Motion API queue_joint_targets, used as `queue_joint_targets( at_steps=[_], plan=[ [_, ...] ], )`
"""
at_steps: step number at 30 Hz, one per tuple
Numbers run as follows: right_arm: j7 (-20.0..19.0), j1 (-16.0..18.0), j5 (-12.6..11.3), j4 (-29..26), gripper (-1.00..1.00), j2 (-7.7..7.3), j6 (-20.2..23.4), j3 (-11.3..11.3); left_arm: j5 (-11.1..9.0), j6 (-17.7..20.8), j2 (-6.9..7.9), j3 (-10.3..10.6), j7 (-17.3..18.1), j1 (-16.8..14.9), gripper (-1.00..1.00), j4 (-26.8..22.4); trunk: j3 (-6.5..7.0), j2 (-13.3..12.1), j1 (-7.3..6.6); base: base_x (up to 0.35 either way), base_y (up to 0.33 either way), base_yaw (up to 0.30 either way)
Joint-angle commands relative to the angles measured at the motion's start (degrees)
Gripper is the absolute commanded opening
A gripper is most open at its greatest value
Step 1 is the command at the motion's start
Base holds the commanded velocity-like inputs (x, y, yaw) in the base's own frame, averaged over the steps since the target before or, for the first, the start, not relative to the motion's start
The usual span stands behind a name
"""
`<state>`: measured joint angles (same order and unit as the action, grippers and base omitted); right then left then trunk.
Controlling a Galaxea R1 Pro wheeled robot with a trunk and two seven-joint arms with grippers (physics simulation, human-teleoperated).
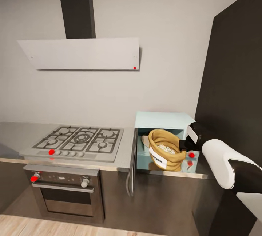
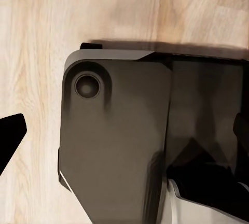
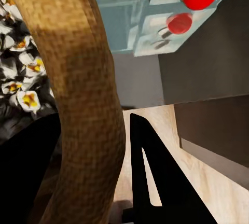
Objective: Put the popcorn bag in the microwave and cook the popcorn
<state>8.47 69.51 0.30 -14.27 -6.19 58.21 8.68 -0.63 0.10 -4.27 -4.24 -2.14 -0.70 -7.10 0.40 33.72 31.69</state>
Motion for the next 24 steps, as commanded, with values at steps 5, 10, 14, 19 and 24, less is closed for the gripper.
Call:
queue_joint_targets(
  at_steps=[5,10,14,19,24],
  plan=[
    [0.32,0.01,-0.04,-0.05,-1.00,0.04,0.15,0.46,-0.07,0.07,-0.03,-0.33,-0.06,0.00,1.00,-0.02,-0.01,0.03,0.02,0.215,0.004,0.000],
    [0.32,0.01,-0.04,-0.05,-1.00,0.04,0.15,0.46,-0.07,0.07,-0.03,-0.33,-0.06,0.00,1.00,-0.02,-0.01,0.03,0.02,0.241,0.000,0.000],
    [0.32,0.01,-0.04,-0.05,-1.00,0.04,0.15,0.46,-0.07,0.03,-0.03,-0.38,-0.06,0.00,1.00,0.00,-0.01,0.03,0.02,0.165,-0.106,0.000],
    [0.32,0.01,-0.04,-0.05,-1.00,0.04,0.15,0.46,-0.07,-0.01,-0.03,-0.35,-0.06,0.00,1.00,0.00,-0.01,0.03,0.02,0.079,-0.036,0.000],
    [0.32,0.01,-0.04,-0.05,-1.00,0.04,0.15,0.46,-0.07,0.05,-0.03,-0.38,-0.06,0.00,1.00,0.02,-0.01,0.03,0.02,0.229,-0.001,0.000]
  ],
)
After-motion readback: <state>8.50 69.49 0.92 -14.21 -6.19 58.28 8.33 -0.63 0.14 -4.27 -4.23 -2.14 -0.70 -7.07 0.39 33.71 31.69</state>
